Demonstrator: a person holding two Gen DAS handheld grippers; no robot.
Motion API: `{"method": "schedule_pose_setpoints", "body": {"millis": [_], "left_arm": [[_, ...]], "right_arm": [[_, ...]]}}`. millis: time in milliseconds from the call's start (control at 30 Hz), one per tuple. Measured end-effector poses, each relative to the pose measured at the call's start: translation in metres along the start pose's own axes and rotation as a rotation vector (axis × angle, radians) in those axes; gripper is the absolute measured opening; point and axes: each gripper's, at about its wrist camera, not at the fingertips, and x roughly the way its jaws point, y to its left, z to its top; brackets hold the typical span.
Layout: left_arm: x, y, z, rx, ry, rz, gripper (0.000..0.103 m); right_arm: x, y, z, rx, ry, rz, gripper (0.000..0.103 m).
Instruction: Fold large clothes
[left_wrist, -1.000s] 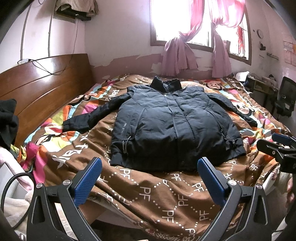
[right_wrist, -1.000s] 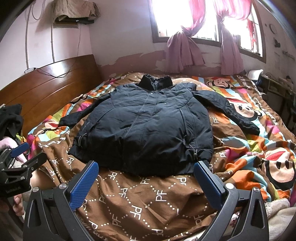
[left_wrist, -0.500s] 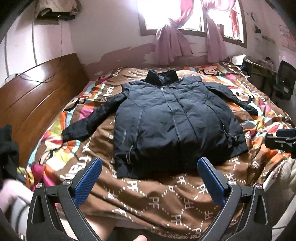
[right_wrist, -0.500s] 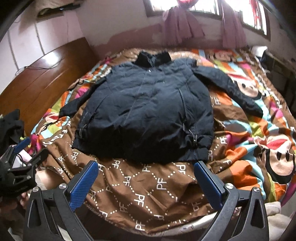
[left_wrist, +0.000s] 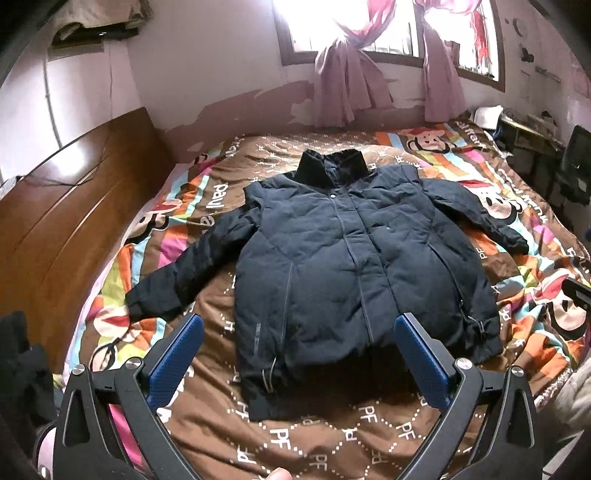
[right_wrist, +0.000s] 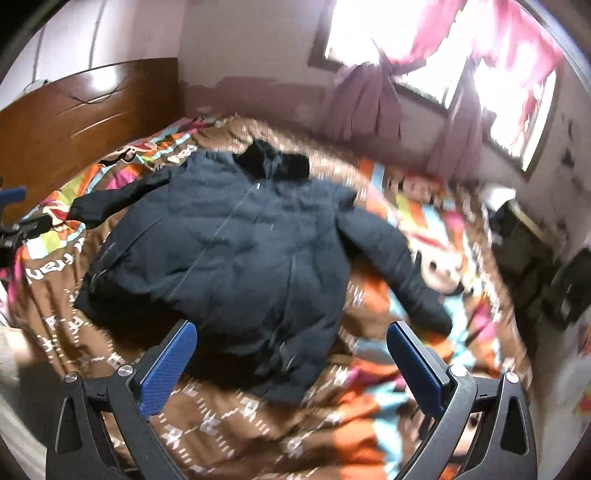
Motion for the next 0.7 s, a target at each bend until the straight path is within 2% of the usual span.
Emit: {"method": "schedule_pose_setpoints", "body": {"millis": [133, 300, 433, 533, 600, 700], "left_arm": [[0.018, -0.003, 0.029, -0.001, 0.022, 0.016, 0.101], [0.047, -0.004, 0.062, -0.024, 0.026, 0.038, 0.101], [0.092, -0.004, 0.081, -0.075, 0.103, 0.01, 0.101], [0.122, -0.008, 0.092, -0.106, 0.143, -0.025, 0.101], [0.148, -0.015, 0.103, -0.101, 0.168, -0.076, 0.101], [0.177, -0.029, 0.12, -0.074, 0.172, -0.102, 0.101]], "right_arm": [[0.011, -0.007, 0.025, -0.064, -0.041, -0.017, 0.103], [0.033, -0.017, 0.057, -0.082, -0.049, -0.005, 0.103], [0.06, -0.028, 0.08, -0.127, -0.09, -0.011, 0.103], [0.092, -0.036, 0.097, -0.137, -0.077, 0.008, 0.103], [0.117, -0.045, 0.108, -0.117, -0.068, 0.015, 0.103], [0.158, -0.066, 0.122, -0.05, -0.036, 0.015, 0.103]]}}
